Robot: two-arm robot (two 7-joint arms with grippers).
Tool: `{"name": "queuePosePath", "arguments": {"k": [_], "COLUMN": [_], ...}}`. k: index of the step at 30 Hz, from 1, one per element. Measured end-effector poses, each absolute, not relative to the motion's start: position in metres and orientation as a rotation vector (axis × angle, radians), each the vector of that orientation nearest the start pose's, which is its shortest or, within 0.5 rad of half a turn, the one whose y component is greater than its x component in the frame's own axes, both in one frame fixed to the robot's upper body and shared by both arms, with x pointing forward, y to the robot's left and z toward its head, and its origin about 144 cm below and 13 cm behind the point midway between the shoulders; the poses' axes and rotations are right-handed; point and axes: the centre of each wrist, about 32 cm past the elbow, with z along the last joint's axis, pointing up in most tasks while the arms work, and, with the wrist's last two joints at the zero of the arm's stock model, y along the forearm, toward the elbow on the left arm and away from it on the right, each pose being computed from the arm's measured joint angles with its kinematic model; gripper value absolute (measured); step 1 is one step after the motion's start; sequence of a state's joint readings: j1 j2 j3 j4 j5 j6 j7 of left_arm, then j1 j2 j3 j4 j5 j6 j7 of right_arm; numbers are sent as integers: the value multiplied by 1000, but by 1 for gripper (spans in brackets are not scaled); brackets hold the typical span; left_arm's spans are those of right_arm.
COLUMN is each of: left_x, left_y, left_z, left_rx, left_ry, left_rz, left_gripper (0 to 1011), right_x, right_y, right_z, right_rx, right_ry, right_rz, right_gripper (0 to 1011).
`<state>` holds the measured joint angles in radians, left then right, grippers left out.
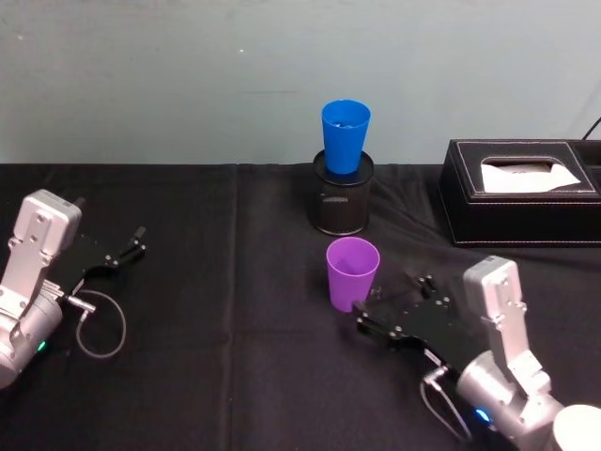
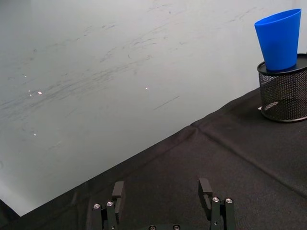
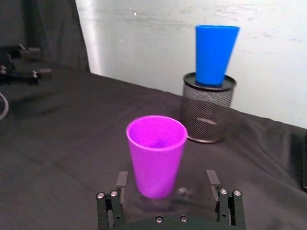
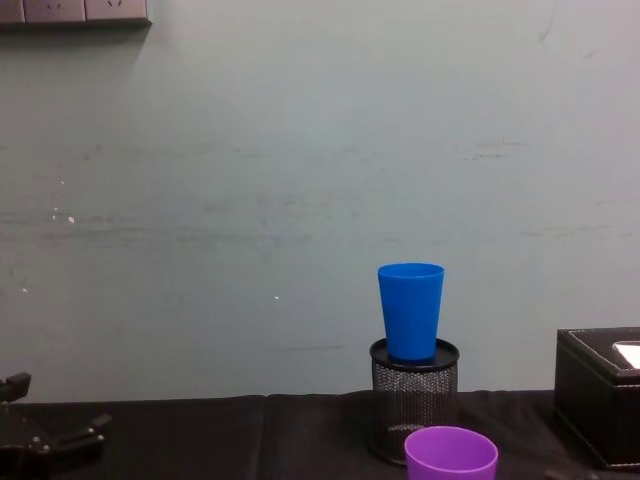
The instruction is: Pick up one cup with a gripper and tap it against the other cup.
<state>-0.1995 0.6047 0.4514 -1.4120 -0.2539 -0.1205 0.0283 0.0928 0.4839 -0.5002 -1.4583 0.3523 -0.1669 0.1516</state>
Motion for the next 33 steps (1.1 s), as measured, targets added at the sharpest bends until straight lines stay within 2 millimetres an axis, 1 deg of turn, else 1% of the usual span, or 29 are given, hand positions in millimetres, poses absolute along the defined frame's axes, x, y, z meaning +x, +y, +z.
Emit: {"name": "queuePosePath", "arguments": {"k": [7, 13, 19, 23, 24, 26, 27, 28, 30, 31, 33], "left_x": [489, 489, 489, 489, 489, 489, 489, 489, 489, 489, 489], "left_y": [310, 310, 310, 310, 310, 310, 310, 310, 310, 310, 310], "left_z": [1140, 1140, 1140, 1140, 1140, 1140, 1140, 1140, 1140, 1140, 1140], "left_rx": [304, 304, 304, 304, 304, 304, 304, 304, 304, 304, 305], "left_ry": [-285, -285, -285, -285, -285, -285, -285, -285, -285, -285, -285], "left_rz": [1248, 1248, 1248, 1248, 1248, 1248, 1248, 1248, 1248, 1248, 1248], "left_gripper": [1000, 1000, 1000, 1000, 1000, 1000, 1000, 1000, 1000, 1000, 1000], "right_x": [466, 477, 484, 486, 487, 487, 487, 487, 485, 485, 484], "right_y": [-224, -212, -206, -202, -202, -201, -201, -201, -201, -201, -202], "right_z": [1098, 1095, 1093, 1092, 1092, 1092, 1093, 1093, 1097, 1097, 1103], "right_rx": [-94, -78, -68, -59, -57, -56, -56, -56, -55, -55, -55], "right_ry": [-39, -44, -44, -38, -37, -37, -37, -37, -37, -37, -41], "right_rz": [-992, -1000, -1009, -1009, -1010, -1012, -1013, -1012, -1010, -1010, -1008], "right_gripper": [1003, 1003, 1003, 916, 907, 853, 853, 804, 769, 769, 755]}}
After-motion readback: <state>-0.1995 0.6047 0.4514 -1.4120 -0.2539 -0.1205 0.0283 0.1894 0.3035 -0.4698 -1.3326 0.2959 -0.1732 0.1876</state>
